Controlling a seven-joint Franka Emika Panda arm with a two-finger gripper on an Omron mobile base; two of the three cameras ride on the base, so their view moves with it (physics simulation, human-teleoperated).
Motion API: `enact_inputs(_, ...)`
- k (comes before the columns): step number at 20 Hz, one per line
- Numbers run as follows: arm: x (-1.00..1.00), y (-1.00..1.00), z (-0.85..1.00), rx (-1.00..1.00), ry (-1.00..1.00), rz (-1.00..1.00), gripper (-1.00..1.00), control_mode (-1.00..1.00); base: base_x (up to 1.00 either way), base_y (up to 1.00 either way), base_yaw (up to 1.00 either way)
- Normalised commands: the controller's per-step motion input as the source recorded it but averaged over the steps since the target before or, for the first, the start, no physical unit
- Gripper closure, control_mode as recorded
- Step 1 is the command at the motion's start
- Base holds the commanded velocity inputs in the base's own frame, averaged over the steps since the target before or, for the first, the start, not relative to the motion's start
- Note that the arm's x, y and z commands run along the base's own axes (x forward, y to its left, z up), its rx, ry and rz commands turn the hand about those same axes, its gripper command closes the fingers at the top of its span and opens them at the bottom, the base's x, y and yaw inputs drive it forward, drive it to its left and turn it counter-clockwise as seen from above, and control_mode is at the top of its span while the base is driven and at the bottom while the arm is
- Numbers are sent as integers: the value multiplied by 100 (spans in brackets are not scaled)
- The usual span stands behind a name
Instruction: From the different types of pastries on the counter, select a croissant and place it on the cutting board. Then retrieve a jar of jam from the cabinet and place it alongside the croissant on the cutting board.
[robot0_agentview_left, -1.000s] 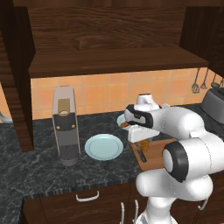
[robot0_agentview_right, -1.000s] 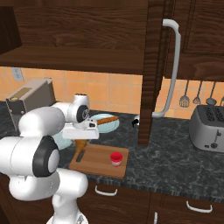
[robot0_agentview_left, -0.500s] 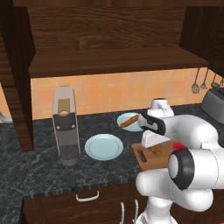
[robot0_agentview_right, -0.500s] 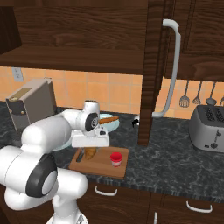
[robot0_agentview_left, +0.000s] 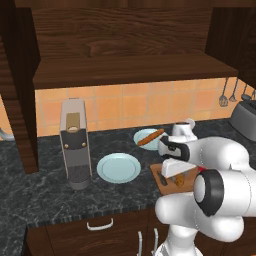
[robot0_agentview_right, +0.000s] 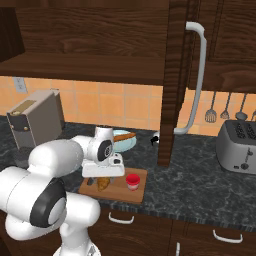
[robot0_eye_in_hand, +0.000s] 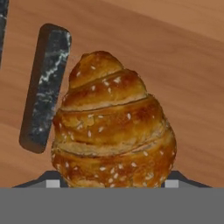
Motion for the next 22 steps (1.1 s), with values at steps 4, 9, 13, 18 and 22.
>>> enact_inputs(4,-1,-3,-41,1,-9,0,100,-100,0,0,0)
enact_inputs(9,0,0,-26,0,-2,0,-100,-100,0,0,0)
enact_inputs(13,0,0,29,0,3,0,-100,-100,0,0,0)
enact_inputs(18,4,0,43,-2,7,-1,-100,-100,0,0,0)
enact_inputs(22,0,0,64,-1,4,0,-100,-100,0,0,0)
